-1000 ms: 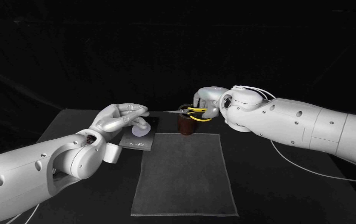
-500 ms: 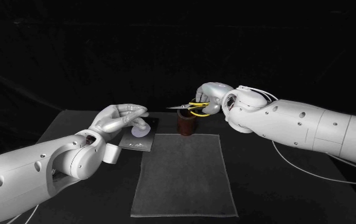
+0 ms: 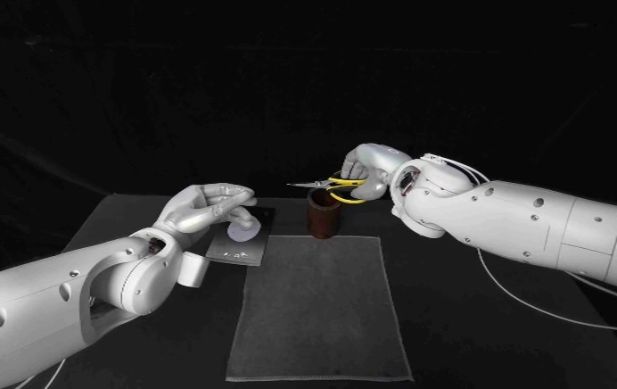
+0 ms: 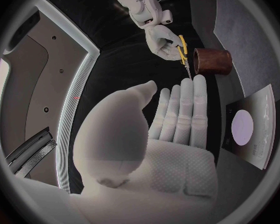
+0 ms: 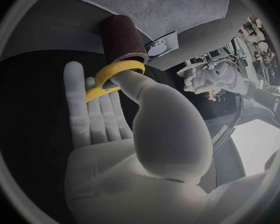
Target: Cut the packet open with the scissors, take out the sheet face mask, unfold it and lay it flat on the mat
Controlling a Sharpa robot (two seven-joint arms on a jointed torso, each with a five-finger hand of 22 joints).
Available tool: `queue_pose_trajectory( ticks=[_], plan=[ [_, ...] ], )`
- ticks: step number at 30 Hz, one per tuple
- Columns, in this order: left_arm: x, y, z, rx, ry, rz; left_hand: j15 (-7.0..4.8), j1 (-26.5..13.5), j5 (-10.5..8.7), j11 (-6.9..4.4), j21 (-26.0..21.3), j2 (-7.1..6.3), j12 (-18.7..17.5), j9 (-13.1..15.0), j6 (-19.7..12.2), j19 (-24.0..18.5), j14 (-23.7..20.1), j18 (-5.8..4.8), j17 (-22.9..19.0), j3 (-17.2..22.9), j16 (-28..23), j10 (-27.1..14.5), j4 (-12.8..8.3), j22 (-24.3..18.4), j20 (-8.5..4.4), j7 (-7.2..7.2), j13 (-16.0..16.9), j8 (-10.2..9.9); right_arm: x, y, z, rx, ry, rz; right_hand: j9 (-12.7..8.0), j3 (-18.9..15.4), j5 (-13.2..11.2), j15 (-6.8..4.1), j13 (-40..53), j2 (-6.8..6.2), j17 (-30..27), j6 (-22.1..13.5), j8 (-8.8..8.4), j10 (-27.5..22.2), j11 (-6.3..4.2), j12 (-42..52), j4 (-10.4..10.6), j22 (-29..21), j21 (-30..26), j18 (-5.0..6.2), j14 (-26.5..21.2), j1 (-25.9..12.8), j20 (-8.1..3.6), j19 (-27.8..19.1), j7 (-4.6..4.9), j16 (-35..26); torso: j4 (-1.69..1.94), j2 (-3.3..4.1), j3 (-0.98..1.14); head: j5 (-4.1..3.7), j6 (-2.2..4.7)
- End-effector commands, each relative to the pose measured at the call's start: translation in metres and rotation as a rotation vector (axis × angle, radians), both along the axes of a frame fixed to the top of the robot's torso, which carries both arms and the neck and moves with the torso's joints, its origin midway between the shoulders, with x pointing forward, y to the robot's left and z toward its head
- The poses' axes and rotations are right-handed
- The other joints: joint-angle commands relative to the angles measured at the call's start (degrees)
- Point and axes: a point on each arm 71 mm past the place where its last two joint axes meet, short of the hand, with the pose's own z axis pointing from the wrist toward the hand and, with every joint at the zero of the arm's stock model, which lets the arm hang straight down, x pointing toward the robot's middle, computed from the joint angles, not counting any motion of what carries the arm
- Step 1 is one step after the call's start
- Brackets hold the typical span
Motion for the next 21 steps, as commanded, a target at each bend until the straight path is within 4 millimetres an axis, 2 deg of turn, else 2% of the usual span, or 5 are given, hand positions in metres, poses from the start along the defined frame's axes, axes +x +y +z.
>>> queue_pose_trajectory(
  ticks=[1, 12, 21],
  plan=[
    [0.0, -0.002, 0.001, -0.012, -0.006, -0.019, 0.14, 0.1, 0.01, -0.02, 0.2, 0.23, -0.4, 0.1, -0.1, -0.5, -0.4, 0.56, -0.1, 0.3, -0.4, -0.4, 0.0, 0.0, -0.12, 0.05, 0.0, -0.3, -0.003, -0.004, 0.004, 0.096, -0.012, -0.008, -0.1, 6.1, 0.6, -5.96, 0.0, 1.78, 0.7, 0.8, -0.45, 11.9, -4.29, -0.3, 6.0, -0.4, -0.7, 2.39, 6.3, -1.3, -0.12, 0.6, -0.05, 0.5, 0.01, -0.03, 0.03, -0.02, 0.16],
    [0.0, -0.004, 0.0, -0.013, -0.001, -0.028, 0.75, 0.1, 0.0, 0.25, -1.9, 0.22, -1.0, 0.1, -0.1, -3.8, -1.9, 0.44, -1.1, 0.9, -3.2, -0.4, -0.2, -1.2, 0.67, 0.21, -0.3, -0.8, -0.013, -0.019, 0.008, 0.404, 0.042, -0.014, -0.4, 7.7, 1.4, -6.32, 0.0, 2.4, 2.2, 1.7, -1.14, 12.9, -4.56, -0.6, 6.4, -1.4, -1.9, 2.35, 7.0, -1.4, -0.44, 1.8, -0.33, 0.9, -0.09, -0.08, 0.1, 0.05, 0.81],
    [0.002, -0.01, -0.004, -0.013, 0.008, -0.046, 1.72, 0.3, 0.0, 0.59, -8.7, -0.23, -3.0, -0.3, -0.7, -8.9, -2.1, 0.52, -3.8, 2.8, -10.9, 1.2, -0.9, -5.3, 2.94, 0.56, -0.7, -2.8, -0.019, -0.033, 0.002, 0.692, 0.177, -0.026, -0.6, 7.8, 1.2, -6.14, -0.2, 2.29, 2.9, 1.3, -1.72, 12.2, -4.3, -1.0, 6.6, -1.9, -2.6, 2.27, 6.6, -1.8, -0.35, 2.3, -0.08, 0.7, -0.05, -0.38, 0.23, 0.07, 1.26]
  ],
)
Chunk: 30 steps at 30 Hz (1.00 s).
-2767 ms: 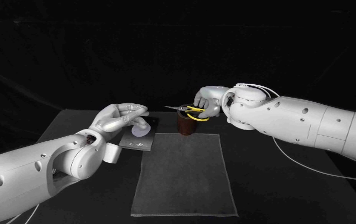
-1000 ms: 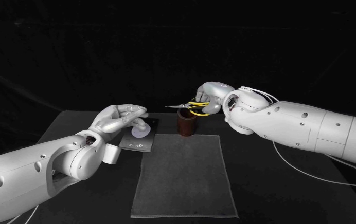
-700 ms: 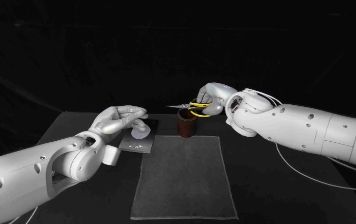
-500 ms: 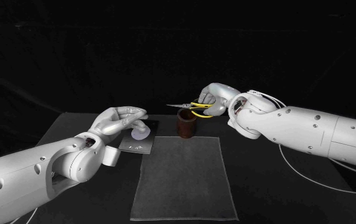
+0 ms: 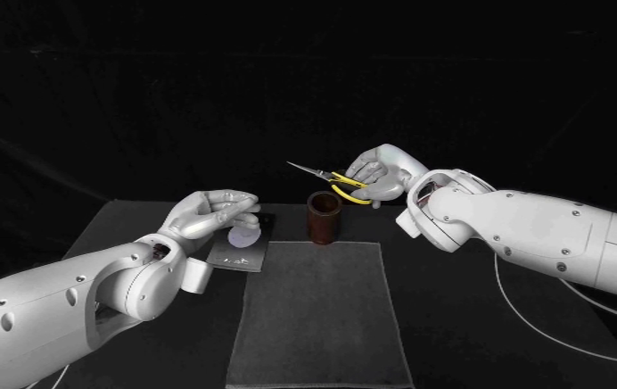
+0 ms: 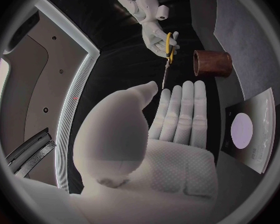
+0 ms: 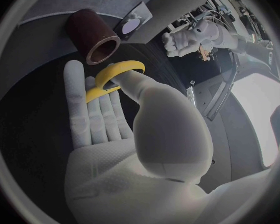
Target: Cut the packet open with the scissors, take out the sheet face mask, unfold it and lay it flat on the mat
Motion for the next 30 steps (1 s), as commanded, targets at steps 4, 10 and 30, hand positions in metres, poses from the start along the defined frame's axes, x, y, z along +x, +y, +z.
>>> queue_pose_trajectory(
  ticks=[4, 10, 30],
  plan=[
    [0.001, -0.007, -0.001, -0.012, 0.001, -0.043, 0.3, 0.5, -0.01, 0.01, -3.8, -0.37, -1.3, -0.2, -0.2, -2.1, 0.9, 0.64, -1.0, 1.4, -3.7, 1.0, -0.5, -2.4, 1.21, 0.53, -0.2, -1.0, -0.005, -0.009, -0.003, 0.344, 0.128, -0.012, 0.0, 7.1, 0.0, -6.09, -0.1, 2.56, 0.2, 0.1, -0.24, 11.2, -4.38, -0.1, 7.3, -0.2, -0.4, 2.53, 6.2, -1.7, 0.03, 0.6, 0.22, 0.2, 0.11, -0.33, 0.1, -0.28, 0.25],
    [0.004, -0.012, -0.003, -0.015, -0.007, -0.05, 0.84, 0.9, -0.01, 0.29, -7.1, -0.39, -2.9, -0.6, -0.5, -3.5, 0.4, 0.7, -1.8, 2.7, -7.4, 0.9, -1.3, -4.4, 2.2, 0.63, -0.3, -2.0, -0.012, -0.009, -0.013, 0.513, 0.232, -0.004, 0.1, 6.7, 0.5, -6.02, -0.2, 2.71, 0.6, 0.1, -0.24, 11.1, -4.35, -0.1, 7.4, -0.5, -0.9, 2.55, 5.9, -1.9, 0.07, 0.8, 0.23, 0.1, 0.01, -0.4, 0.07, -0.31, 0.66],
    [0.004, -0.046, 0.001, -0.094, -0.054, -0.168, 4.42, -0.2, -0.27, 1.58, -16.8, -1.8, -3.5, -2.6, -4.6, -8.9, -9.2, -1.35, -6.6, -1.3, -19.7, -8.5, -3.2, -9.9, 3.38, 0.04, -0.6, -5.9, -0.078, 0.03, -0.095, 0.859, 0.792, 0.274, 0.6, 2.3, 2.3, -5.56, -0.3, 3.13, 2.3, -0.7, -0.38, 9.4, -4.03, -0.1, 8.6, -2.6, -3.9, 2.5, 5.1, -3.1, 0.4, 1.9, 0.47, -0.7, 0.11, -0.42, -0.05, -0.35, 0.87]
  ],
)
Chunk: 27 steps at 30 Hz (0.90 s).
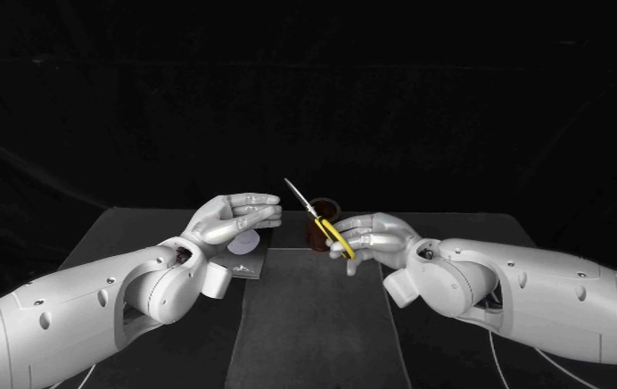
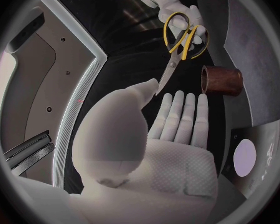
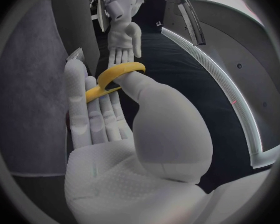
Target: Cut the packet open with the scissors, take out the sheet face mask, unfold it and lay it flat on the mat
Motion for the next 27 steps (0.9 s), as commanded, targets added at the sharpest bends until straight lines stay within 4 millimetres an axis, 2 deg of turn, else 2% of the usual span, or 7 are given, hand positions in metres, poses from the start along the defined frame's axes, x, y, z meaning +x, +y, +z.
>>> queue_pose_trajectory(
  ticks=[1, 5, 7, 12, 18, 21, 27],
  plan=[
    [-0.003, -0.009, 0.004, -0.058, -0.016, -0.07, 0.33, 0.0, -0.27, -0.2, -1.1, -0.52, -0.2, -0.2, -0.6, -1.3, -0.7, -0.95, -0.4, -1.3, -0.7, -0.8, 0.0, -0.3, 0.03, 0.65, 0.0, -0.4, -0.015, 0.013, -0.004, 0.205, 0.104, 0.165, 0.5, 4.6, 0.3, -5.54, 0.2, 3.07, 0.3, -0.2, 0.14, 9.3, -4.15, 0.2, 5.9, -0.4, -0.5, 2.49, 5.1, -3.2, -0.05, 0.4, 0.11, -0.4, 0.06, 0.01, -0.01, 0.0, -0.12],
    [-0.005, -0.019, 0.004, -0.079, 0.004, -0.117, 1.11, -0.1, -0.3, -0.85, -4.5, -0.44, -0.2, -0.6, -1.8, -6.0, -4.3, -1.29, -2.1, -3.3, -2.3, -2.3, 0.0, -0.7, -0.02, 0.32, 0.0, -1.0, -0.029, 0.018, -0.016, 0.293, 0.164, 0.232, 0.6, 2.8, -0.1, -5.53, 0.2, 2.74, 0.8, -0.2, 0.05, 9.2, -4.23, 0.2, 6.1, -0.9, -1.4, 2.49, 5.0, -3.3, -0.01, 0.7, -0.02, -0.5, -0.06, -0.03, 0.0, 0.01, -0.37],
    [-0.007, -0.024, 0.003, -0.084, 0.017, -0.148, 1.04, -0.1, -0.33, -0.64, -5.7, -0.39, -0.2, -1.0, -2.7, -7.7, -6.1, -1.18, -2.9, -4.3, -2.9, -2.7, 0.1, -0.8, -0.07, 0.53, 0.0, -1.5, -0.034, 0.019, -0.021, 0.329, 0.186, 0.249, 0.6, 2.6, 0.0, -5.55, 0.2, 2.78, 0.9, -0.2, 0.04, 9.3, -4.25, 0.2, 6.1, -1.0, -1.5, 2.5, 4.9, -3.2, -0.02, 0.7, -0.04, -0.6, -0.08, -0.04, 0.03, 0.01, -0.56],
    [-0.01, -0.03, 0.002, -0.085, 0.043, -0.205, 0.65, -0.3, -0.34, 0.47, -6.3, -0.45, -0.2, -1.6, -3.9, -7.7, -6.9, -0.62, -3.5, -6.6, -3.5, -3.2, 0.5, -0.8, -0.06, 1.63, 0.0, -2.0, -0.039, 0.018, -0.029, 0.378, 0.21, 0.254, 0.7, 2.3, 0.3, -5.57, 0.3, 3.02, 1.0, 0.0, 0.02, 9.4, -4.28, 0.3, 6.0, -1.2, -1.9, 2.51, 4.9, -2.9, -0.08, 0.5, -0.08, -0.7, -0.04, -0.06, 0.21, 0.09, -1.03],
    [-0.012, -0.03, 0.001, -0.079, 0.069, -0.256, 0.28, 0.0, -0.37, 0.74, -7.9, -0.36, -0.2, -2.4, -6.1, -9.5, -8.1, -0.14, -4.3, -9.4, -4.2, -4.5, 0.8, -1.0, -0.16, 2.13, 0.0, -2.9, -0.038, 0.013, -0.033, 0.402, 0.218, 0.236, 0.6, 2.2, 0.4, -5.58, 0.3, 3.11, 1.1, 0.0, -0.02, 9.4, -4.28, 0.2, 6.0, -1.3, -2.0, 2.5, 4.9, -2.8, -0.1, 0.4, -0.08, -0.7, -0.01, -0.09, 0.16, 0.29, -1.32],
    [-0.014, -0.03, 0.0, -0.081, 0.088, -0.294, 0.05, 0.3, -0.37, 0.58, -8.5, -0.22, -0.1, -2.2, -5.7, -10.3, -8.1, 0.06, -4.4, -10.0, -4.4, -4.5, 0.8, -1.0, -0.22, 1.98, 0.0, -2.7, -0.037, 0.012, -0.034, 0.411, 0.223, 0.227, 0.6, 2.1, 0.5, -5.58, 0.3, 3.15, 1.2, -0.1, -0.06, 9.4, -4.27, 0.2, 6.0, -1.4, -2.0, 2.5, 4.8, -2.7, -0.12, 0.3, -0.07, -0.7, -0.09, -0.09, 0.09, 0.34, -1.34],
    [-0.019, -0.032, -0.002, -0.088, 0.129, -0.389, -0.94, 1.7, -0.39, -0.22, -9.2, 0.92, 0.4, -0.8, -1.3, -10.5, -5.2, 0.99, -3.8, -12.1, -4.0, -2.4, 0.9, -1.0, -0.32, 1.1, 0.2, -0.9, -0.035, 0.008, -0.037, 0.427, 0.228, 0.21, 0.6, 2.0, 0.6, -5.56, 0.2, 3.11, 1.2, -0.1, -0.11, 9.3, -4.25, 0.2, 6.0, -1.4, -2.1, 2.48, 4.7, -2.7, -0.12, 0.1, -0.05, -0.8, 0.03, -0.05, 0.02, 0.37, -1.46]
  ],
)
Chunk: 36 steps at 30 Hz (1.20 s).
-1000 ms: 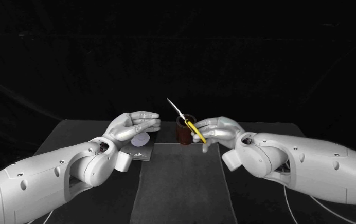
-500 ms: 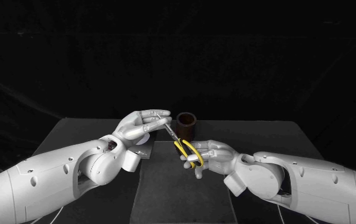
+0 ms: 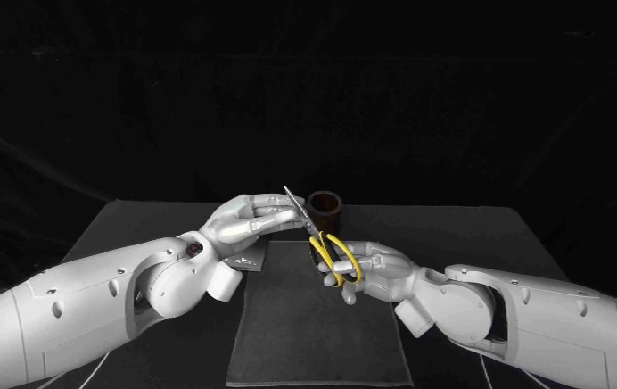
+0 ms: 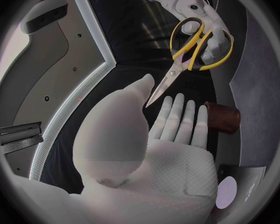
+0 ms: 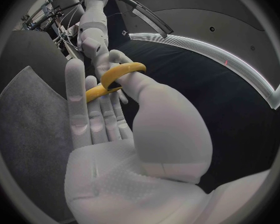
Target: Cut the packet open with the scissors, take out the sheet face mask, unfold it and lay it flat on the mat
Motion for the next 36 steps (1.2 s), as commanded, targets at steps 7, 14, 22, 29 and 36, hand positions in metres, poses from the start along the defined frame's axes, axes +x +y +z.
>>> queue_pose_trajectory(
  ticks=[7, 14, 22, 29, 36],
  plan=[
    [-0.0096, -0.0115, -0.0017, -0.014, 0.054, -0.189, -0.44, 1.9, -0.39, -0.62, -0.8, 1.22, 0.7, 0.7, 3.3, 0.0, 3.0, 1.44, 0.6, -1.9, 0.3, 3.3, 0.2, 0.0, -0.17, 0.84, 0.1, 1.6, 0.0024, -0.0005, 0.0013, 0.059, 0.009, -0.006, 0.6, 3.8, 0.5, -4.63, 0.1, 3.13, 0.1, 0.4, -0.13, 8.9, -4.02, 0.1, 3.9, -0.1, -0.4, 2.47, 4.1, -2.5, 0.01, -0.2, -0.01, -0.3, 0.04, 0.01, -0.12, 0.33, -0.22],
    [-0.0089, -0.0154, -0.0021, -0.01, 0.051, -0.189, -1.16, 3.6, -0.38, -1.36, -1.3, 2.78, 0.4, 0.8, 5.2, -0.2, 3.3, 1.62, 0.5, -1.9, 0.2, 4.5, 0.1, 0.0, -0.73, -0.59, 0.0, 2.3, 0.0014, 0.0043, 0.0014, 0.059, 0.005, 0.011, 0.6, 3.7, 0.6, -4.62, 0.0, 3.17, 0.2, 0.4, -0.2, 8.8, -3.99, 0.1, 3.9, -0.1, -0.4, 2.47, 4.0, -2.3, 0.0, -0.3, 0.01, -0.4, 0.0, -0.02, -0.1, 0.71, -0.38],
    [-0.0064, -0.0159, -0.0029, 0.013, 0.039, -0.155, -1.29, 5.2, -0.37, -1.26, -1.1, 3.93, 0.3, 0.5, 6.1, 1.2, 6.4, 1.54, 1.2, -1.3, 0.7, 5.6, -0.1, 0.1, -1.0, -0.53, 0.0, 2.2, 0.0027, 0.004, 0.0004, 0.054, 0.0, 0.018, 0.5, 3.7, 0.6, -4.59, 0.0, 3.18, 0.2, 0.4, -0.24, 8.8, -3.96, 0.1, 3.8, -0.2, -0.4, 2.45, 4.0, -2.3, 0.0, -0.4, 0.05, -0.4, -0.02, 0.0, -0.05, 0.73, -0.55],
    [-0.0051, -0.0158, -0.0029, 0.032, 0.019, -0.13, -0.95, 6.3, -0.37, -1.0, -1.1, 4.65, 0.5, 0.3, 7.7, 1.9, 7.8, 1.46, 1.4, -0.2, 1.2, 7.6, -0.2, 0.2, -0.79, -0.89, 0.1, 2.5, 0.0027, 0.0044, 0.0004, 0.056, 0.0, 0.027, 0.5, 3.6, 0.6, -4.57, 0.0, 3.19, 0.2, 0.4, -0.27, 8.8, -3.94, 0.1, 3.9, -0.2, -0.5, 2.44, 3.9, -2.3, 0.01, -0.4, 0.07, -0.5, -0.05, 0.04, -0.05, 0.77, -0.62],
    [-0.0042, -0.0156, -0.003, 0.047, 0.004, -0.115, -1.19, 7.4, -0.34, -1.41, 2.7, 5.39, 0.5, 0.2, 11.3, 13.2, 12.7, 1.65, 2.5, 3.3, 3.7, 11.5, 0.4, 1.5, -0.76, -1.43, 0.0, 3.2, 0.003, 0.0039, 0.0002, 0.051, -0.001, 0.024, 0.5, 3.5, 0.6, -4.53, 0.0, 3.22, 0.3, 0.3, -0.33, 8.7, -3.9, 0.1, 3.9, -0.2, -0.5, 2.42, 3.8, -2.3, 0.03, -0.5, 0.1, -0.5, -0.02, 0.01, -0.06, 0.76, -0.79]
  ],
)
